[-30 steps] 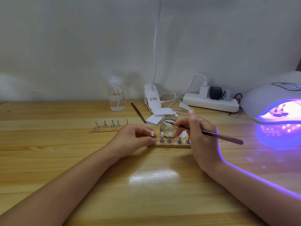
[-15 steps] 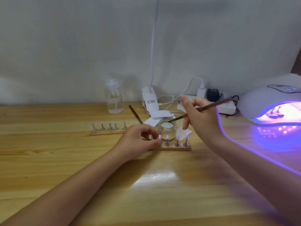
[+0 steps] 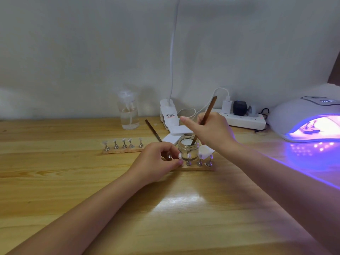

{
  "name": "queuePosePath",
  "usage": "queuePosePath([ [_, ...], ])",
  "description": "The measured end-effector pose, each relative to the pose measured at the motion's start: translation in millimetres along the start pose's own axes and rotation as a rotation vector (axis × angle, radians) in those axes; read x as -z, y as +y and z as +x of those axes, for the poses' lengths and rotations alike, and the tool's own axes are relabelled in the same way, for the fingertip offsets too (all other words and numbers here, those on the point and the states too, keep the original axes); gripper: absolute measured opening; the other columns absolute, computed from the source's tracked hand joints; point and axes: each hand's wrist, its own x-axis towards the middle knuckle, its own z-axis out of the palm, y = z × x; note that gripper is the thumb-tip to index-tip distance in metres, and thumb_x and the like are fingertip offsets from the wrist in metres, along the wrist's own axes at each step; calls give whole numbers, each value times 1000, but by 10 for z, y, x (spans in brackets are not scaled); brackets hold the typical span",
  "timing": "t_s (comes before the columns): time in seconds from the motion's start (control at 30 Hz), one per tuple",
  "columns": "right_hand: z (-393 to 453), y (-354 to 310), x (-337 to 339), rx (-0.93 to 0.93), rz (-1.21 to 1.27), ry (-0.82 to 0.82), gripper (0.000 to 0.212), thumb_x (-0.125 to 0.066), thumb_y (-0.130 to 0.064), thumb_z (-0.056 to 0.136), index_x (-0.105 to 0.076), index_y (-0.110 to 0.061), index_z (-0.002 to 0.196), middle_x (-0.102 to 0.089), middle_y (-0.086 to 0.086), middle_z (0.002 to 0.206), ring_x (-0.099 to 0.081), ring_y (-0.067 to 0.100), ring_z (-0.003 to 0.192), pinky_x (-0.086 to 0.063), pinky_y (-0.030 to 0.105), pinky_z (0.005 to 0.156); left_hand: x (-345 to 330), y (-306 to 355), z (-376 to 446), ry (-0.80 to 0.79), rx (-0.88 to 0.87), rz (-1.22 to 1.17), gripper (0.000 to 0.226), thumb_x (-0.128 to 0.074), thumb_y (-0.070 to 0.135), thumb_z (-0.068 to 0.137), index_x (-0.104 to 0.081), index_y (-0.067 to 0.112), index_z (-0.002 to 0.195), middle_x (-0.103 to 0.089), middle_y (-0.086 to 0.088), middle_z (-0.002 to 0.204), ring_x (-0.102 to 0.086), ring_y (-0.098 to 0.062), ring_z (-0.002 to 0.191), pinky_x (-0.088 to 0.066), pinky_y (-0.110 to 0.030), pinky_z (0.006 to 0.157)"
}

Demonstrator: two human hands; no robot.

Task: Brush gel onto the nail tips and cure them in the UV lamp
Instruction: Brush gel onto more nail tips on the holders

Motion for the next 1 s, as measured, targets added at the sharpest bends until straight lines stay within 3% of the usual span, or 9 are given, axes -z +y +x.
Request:
queuePosePath([
  [0.13, 11, -15, -19, 15, -31, -2, 56, -57, -57, 80, -45, -15, 46, -46, -7, 38, -53, 13, 50, -47, 33, 59, -1, 18, -19, 6, -13, 39, 16, -74, 18, 74, -61, 26, 68, -65, -5, 80, -57, -19, 77, -48, -36, 77],
  [0.27, 61, 23, 70, -19, 63, 100, 56, -59, -54, 81, -43, -17, 42, -46, -8, 31, -49, 4, 41, -43, 26, 57, -9, 3, -37, 27, -53, 66, 21, -72, 18, 76, -58, 31, 67, -64, 2, 77, -55, -11, 73, -50, -35, 75],
  [0.43, 137, 120, 165, -186, 191, 139, 55, -62, -52, 80, -42, -16, 43, -44, -8, 28, -49, 10, 44, -44, 28, 61, -9, -41, -59, 55, -133, 122, 28, -71, 19, 77, -53, 38, 66, -57, 12, 67, -51, -3, 66, -48, -34, 68],
  [0.57, 162, 202, 169, -278, 237, 154, 54, -64, -52, 78, -43, -16, 43, -45, -8, 28, -46, 4, 39, -38, 26, 56, -13, -58, -66, 75, -180, 82, 29, -72, 16, 76, -56, 39, 68, -57, 19, 68, -52, -1, 71, -45, -26, 67],
  [0.73, 185, 274, 205, -335, 276, 197, 51, -64, -52, 78, -45, -16, 47, -47, -8, 30, -49, 9, 47, -39, 26, 58, -13, -48, -71, 164, -223, -28, 18, -72, 13, 75, -63, 28, 72, -66, 7, 76, -60, -7, 78, -46, -22, 76],
  [0.83, 180, 303, 237, -340, 285, 234, 51, -64, -51, 79, -46, -15, 48, -47, -8, 30, -49, 8, 44, -39, 26, 56, -10, -41, -79, 226, -215, -24, 18, -74, 13, 73, -62, 26, 68, -65, 11, 82, -57, -1, 88, -38, -10, 83],
  [1.0, 116, 272, 296, -319, 438, 314, 51, -64, -45, 82, -41, -16, 47, -42, -10, 29, -43, -1, 32, -39, 23, 54, 23, -50, -91, 267, -114, -138, 18, -72, 8, 74, -62, 20, 65, -67, 13, 87, -57, 9, 90, -32, 4, 76],
])
